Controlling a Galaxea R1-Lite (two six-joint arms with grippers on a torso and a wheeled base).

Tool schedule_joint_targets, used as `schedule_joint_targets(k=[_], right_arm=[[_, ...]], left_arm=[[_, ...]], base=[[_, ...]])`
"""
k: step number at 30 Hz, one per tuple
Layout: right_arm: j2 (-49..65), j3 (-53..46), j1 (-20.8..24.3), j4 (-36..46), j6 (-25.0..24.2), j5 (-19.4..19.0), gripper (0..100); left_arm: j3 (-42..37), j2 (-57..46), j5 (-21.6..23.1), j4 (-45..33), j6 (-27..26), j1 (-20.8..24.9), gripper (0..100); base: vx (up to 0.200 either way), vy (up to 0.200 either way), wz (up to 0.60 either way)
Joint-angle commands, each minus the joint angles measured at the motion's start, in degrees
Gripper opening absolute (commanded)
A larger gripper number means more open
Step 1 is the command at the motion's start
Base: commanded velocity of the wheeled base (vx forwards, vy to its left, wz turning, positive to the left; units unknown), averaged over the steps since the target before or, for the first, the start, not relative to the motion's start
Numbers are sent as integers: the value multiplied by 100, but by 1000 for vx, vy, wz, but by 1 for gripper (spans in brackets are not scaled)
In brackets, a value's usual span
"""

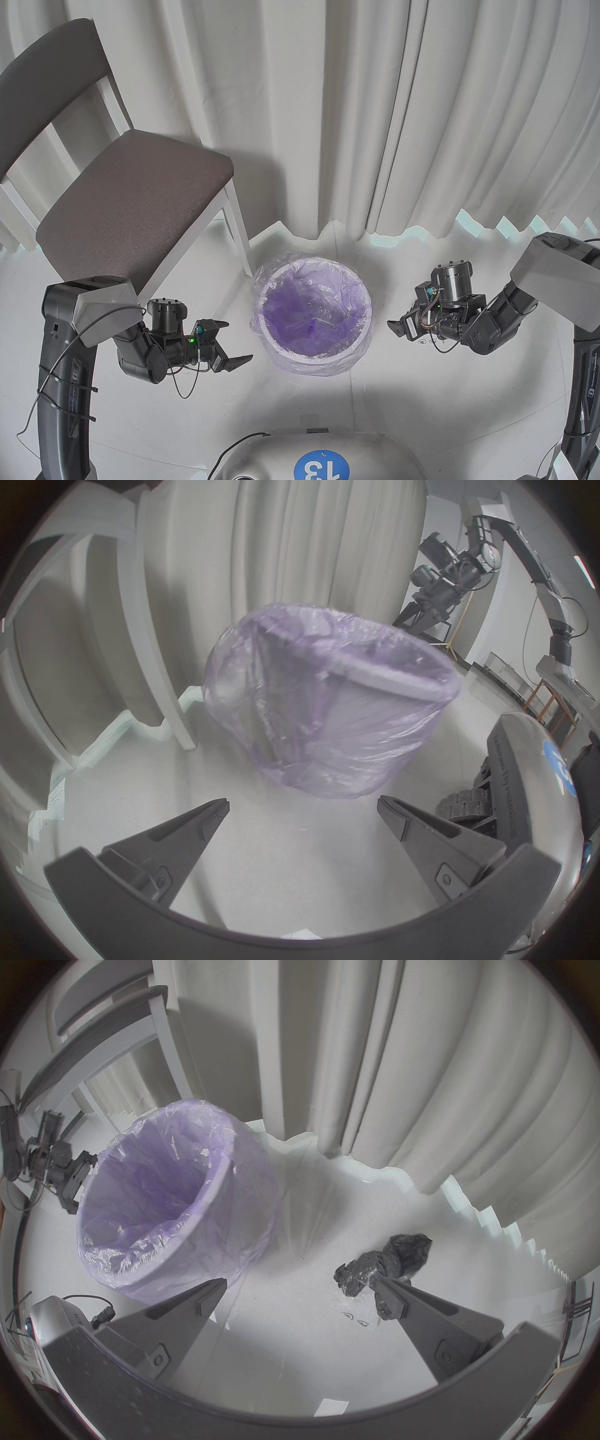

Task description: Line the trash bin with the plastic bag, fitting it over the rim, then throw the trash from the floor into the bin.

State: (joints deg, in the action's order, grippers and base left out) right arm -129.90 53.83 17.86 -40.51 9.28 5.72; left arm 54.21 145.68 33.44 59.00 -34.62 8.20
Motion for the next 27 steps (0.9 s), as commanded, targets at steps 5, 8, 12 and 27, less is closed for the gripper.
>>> schedule_joint_targets(k=[5, 8, 12, 27], right_arm=[[554, -804, -309, -634, -172, 0, 100], [642, -1165, -388, -1082, -225, 0, 100], [721, -1560, -468, -1530, -225, 0, 100], [888, -1824, -626, -1750, -559, 17, 100]], left_arm=[[-1062, -435, 14, 1043, 8, 208, 100], [-1308, -514, -13, 1570, 34, 322, 100], [-1440, -663, -57, 1667, 131, 454, 100], [-1774, -1648, -988, 2221, 1142, 1561, 100]], base=[[0, 0, 0], [0, 0, 0], [0, 0, 0], [0, 0, 0]])
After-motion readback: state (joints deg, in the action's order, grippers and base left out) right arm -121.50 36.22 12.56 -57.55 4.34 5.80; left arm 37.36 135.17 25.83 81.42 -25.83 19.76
